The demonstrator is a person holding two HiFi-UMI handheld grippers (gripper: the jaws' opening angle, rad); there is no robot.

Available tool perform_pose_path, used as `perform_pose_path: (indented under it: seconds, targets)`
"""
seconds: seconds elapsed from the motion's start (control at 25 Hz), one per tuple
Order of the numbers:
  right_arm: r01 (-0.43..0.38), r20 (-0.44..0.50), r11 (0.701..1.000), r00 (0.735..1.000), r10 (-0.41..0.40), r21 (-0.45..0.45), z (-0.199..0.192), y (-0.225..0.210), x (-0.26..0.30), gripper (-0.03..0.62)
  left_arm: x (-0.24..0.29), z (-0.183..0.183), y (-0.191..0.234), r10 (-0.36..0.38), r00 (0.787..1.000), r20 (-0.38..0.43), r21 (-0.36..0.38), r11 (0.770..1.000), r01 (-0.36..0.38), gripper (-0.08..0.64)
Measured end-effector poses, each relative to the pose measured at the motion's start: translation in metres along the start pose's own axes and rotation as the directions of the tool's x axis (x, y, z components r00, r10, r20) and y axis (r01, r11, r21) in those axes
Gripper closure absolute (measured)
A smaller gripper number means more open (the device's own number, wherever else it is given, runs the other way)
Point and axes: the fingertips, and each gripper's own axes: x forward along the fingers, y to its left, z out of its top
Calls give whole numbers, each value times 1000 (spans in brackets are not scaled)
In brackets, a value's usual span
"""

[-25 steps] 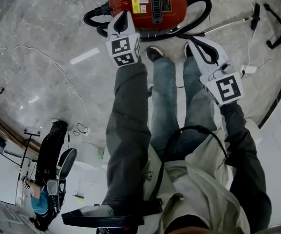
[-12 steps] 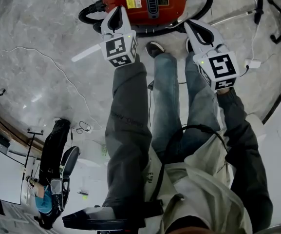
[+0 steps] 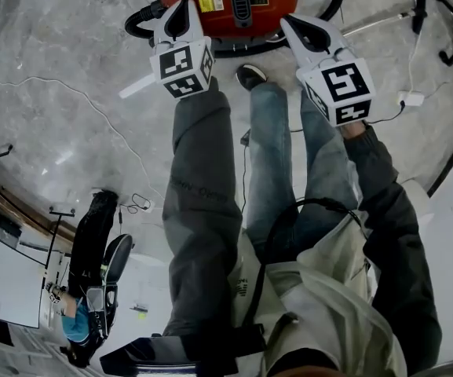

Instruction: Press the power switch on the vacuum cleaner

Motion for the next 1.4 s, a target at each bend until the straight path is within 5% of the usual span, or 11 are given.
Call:
perform_pose_path:
  seconds: [0.56,0.96,1.16,1.4]
  targets:
    - [-98,-47,993,994,96,-64,-14,40,4,591,6,1,-2,-48,984,-172,67,996,60,555]
    - [-102,-70,993,993,97,-66,-29,44,-15,591,12,3,-1,-152,941,-304,23,986,166,555]
    - [-96,-60,993,994,92,-70,-29,48,-34,591,0,2,-8,-107,971,-213,34,993,117,557]
    - [-196,-36,976,980,194,-90,-21,74,-69,591,-92,-4,-86,-149,989,21,-131,980,150,557]
